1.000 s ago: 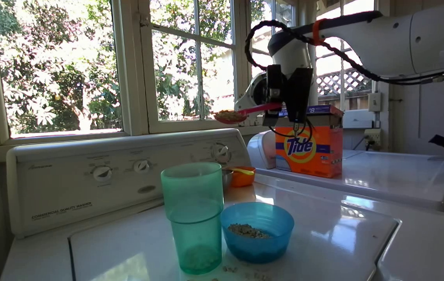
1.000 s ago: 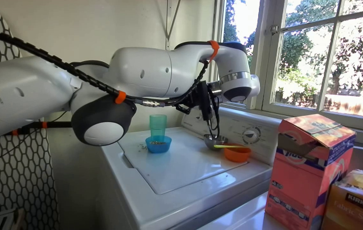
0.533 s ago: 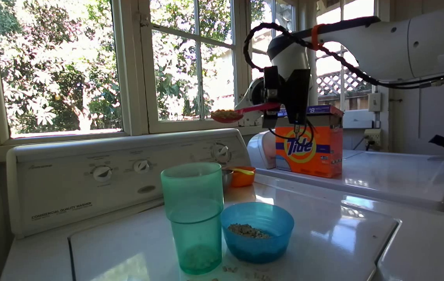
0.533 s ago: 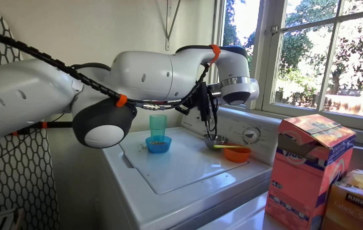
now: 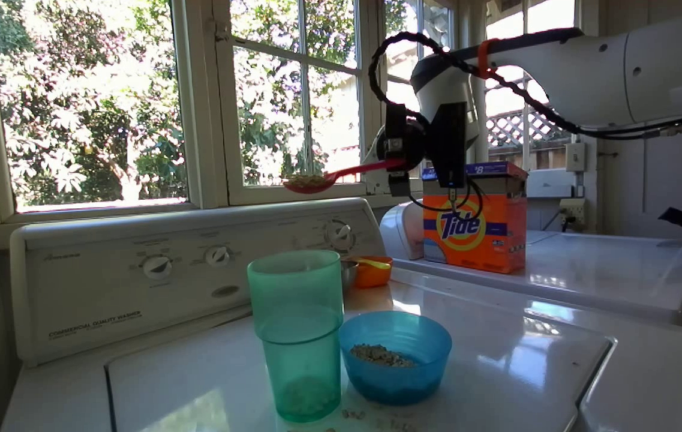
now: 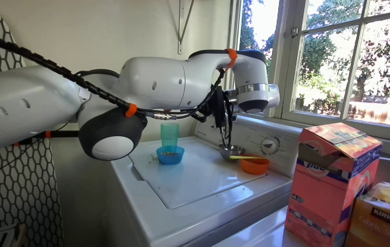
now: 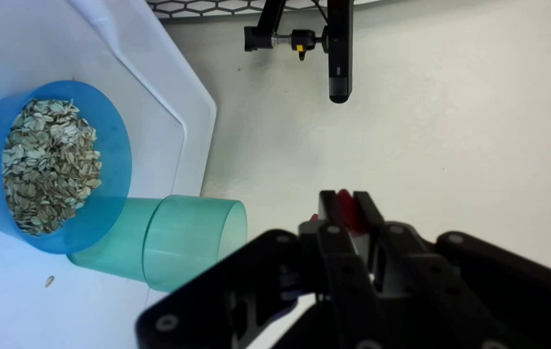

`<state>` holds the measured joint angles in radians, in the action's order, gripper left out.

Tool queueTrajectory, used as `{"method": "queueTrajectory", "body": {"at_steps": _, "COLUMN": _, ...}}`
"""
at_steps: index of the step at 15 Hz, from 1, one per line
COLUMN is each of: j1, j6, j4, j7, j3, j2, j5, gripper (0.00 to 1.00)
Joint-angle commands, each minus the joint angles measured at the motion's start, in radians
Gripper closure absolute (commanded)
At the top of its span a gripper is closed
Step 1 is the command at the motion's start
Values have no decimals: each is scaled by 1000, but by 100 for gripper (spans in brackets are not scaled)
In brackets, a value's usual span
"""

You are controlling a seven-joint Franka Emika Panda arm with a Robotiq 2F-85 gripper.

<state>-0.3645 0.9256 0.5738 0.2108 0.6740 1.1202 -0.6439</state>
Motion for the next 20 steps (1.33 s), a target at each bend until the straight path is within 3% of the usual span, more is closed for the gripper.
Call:
{"method": "queueTrajectory", "body": {"at_steps": 1, "j1": 22, "j6": 30, "j4": -45, "j7": -64, "j3": 2, "j2": 26, "j5": -9, "gripper": 97}}
{"method": "queueTrajectory", "body": {"at_steps": 11, "j1": 27, "j6": 47, "j4": -51, "j7": -168, "j3": -28, "j2": 9, "j5": 27, "gripper": 97}}
{"method": "queueTrajectory", "body": {"at_steps": 20, "j1": 72, "j6": 74, "j4": -69, "j7": -231, "j3": -68, "j2": -11, "j5": 91, "gripper": 97}}
